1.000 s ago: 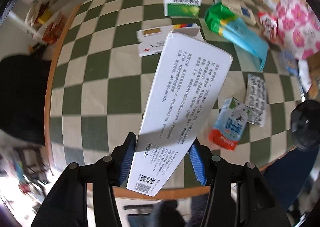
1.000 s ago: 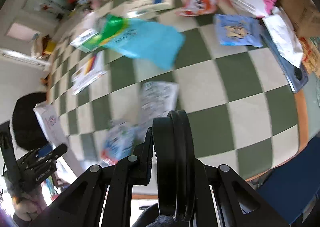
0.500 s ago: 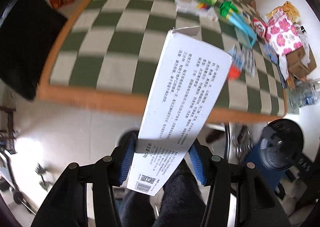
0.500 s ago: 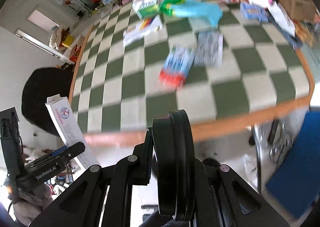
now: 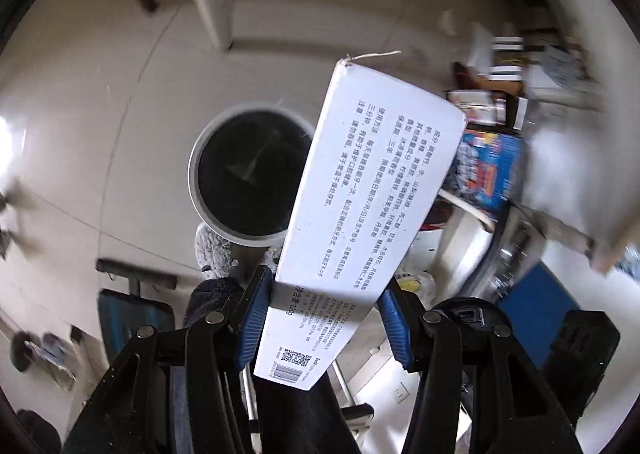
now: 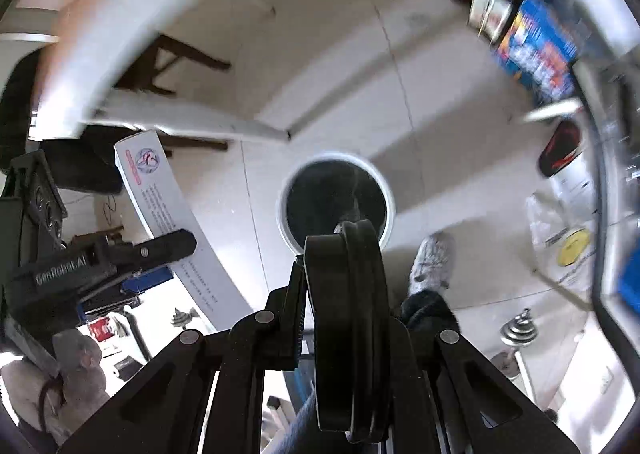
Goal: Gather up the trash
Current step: 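Carry the white box to the trash bin and open the left gripper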
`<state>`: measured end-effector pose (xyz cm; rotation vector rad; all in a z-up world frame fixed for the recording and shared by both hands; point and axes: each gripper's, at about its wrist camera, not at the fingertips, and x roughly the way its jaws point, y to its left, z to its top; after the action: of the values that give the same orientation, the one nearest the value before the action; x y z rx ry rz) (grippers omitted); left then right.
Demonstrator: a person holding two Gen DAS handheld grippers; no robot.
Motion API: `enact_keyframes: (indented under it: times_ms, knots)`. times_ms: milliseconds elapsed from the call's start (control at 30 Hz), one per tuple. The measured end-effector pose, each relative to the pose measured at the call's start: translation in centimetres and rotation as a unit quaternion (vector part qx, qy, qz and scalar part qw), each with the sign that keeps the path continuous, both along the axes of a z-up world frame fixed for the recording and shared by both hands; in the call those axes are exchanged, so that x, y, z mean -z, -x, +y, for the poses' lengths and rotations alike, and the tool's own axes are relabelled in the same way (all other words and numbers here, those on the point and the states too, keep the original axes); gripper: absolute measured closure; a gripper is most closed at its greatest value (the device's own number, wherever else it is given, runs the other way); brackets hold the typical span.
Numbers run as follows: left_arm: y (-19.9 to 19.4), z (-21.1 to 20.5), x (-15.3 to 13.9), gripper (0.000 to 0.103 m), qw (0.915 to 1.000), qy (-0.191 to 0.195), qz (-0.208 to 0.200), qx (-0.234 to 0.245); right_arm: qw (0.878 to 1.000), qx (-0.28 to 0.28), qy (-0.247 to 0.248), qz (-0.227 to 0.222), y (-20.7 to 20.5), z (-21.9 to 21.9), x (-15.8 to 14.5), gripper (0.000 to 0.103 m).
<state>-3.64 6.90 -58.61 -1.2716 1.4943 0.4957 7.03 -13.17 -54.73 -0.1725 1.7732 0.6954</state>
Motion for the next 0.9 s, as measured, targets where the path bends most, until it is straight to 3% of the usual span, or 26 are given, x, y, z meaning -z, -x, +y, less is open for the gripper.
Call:
enact_keyframes:
  times_ms: [100, 200, 267, 333, 400, 433, 467, 567, 633, 700, 800, 900]
  knots:
    - [0.0, 0.2, 7.6, 0.053, 0.9995, 0.029, 0.012, 0.006, 1.000, -0.006, 0.006, 0.017, 0.7, 0.8, 7.0, 0.090]
    - [0.8, 0.5, 12.2, 0.049, 0.9989, 0.030, 0.025, 0.025, 0.999, 0.003, 0.007, 0.044, 1.0, 1.6, 14.3, 0.090]
    - [1.3, 1.2, 13.9, 0.015, 0.9989, 0.026, 0.020, 0.033, 0.998, 0.007, 0.007, 0.054, 1.1, 2.0, 17.6, 0.090]
    - [1.5, 2.0, 14.8, 0.003, 0.9991, 0.022, 0.016, 0.032, 0.997, 0.009, -0.001, 0.073, 1.3, 2.6, 21.3, 0.089]
    - [2.1, 2.2, 15.5, 0.003, 0.9992, 0.008, 0.019, 0.036, 0.996, 0.007, 0.000, 0.091, 1.7, 3.2, 24.3, 0.075]
    - [2.7, 2.2, 15.6, 0.003, 0.9987, -0.012, 0.024, 0.043, 0.995, 0.004, 0.004, 0.095, 1.9, 3.6, 25.6, 0.047]
    - [3.0, 2.3, 15.4, 0.003, 0.9978, -0.031, 0.028, 0.052, 0.995, 0.000, 0.004, 0.097, 1.9, 3.8, 26.4, 0.027]
    - [4.2, 2.3, 14.2, 0.003, 0.9915, -0.104, 0.042, 0.067, 0.997, -0.029, 0.017, 0.075, 2.6, 4.6, 27.2, 0.011]
    - [5.0, 1.9, 12.7, 0.003, 0.9819, -0.160, 0.057, 0.084, 0.997, -0.048, 0.026, 0.057, 2.8, 4.7, 27.0, 0.004]
    - [5.5, 1.6, 11.9, 0.003, 0.9739, -0.188, 0.074, 0.102, 0.996, -0.070, 0.035, 0.033, 3.1, 5.0, 26.1, 0.004]
    - [5.8, 0.8, 10.0, 0.003, 0.9682, -0.207, 0.084, 0.112, 0.991, -0.113, 0.072, -0.033, 3.9, 5.1, 23.8, 0.004]
    - [6.2, -0.1, 8.1, 0.003, 0.9682, -0.205, 0.088, 0.112, 0.983, -0.138, 0.093, -0.074, 4.4, 5.1, 21.1, 0.004]
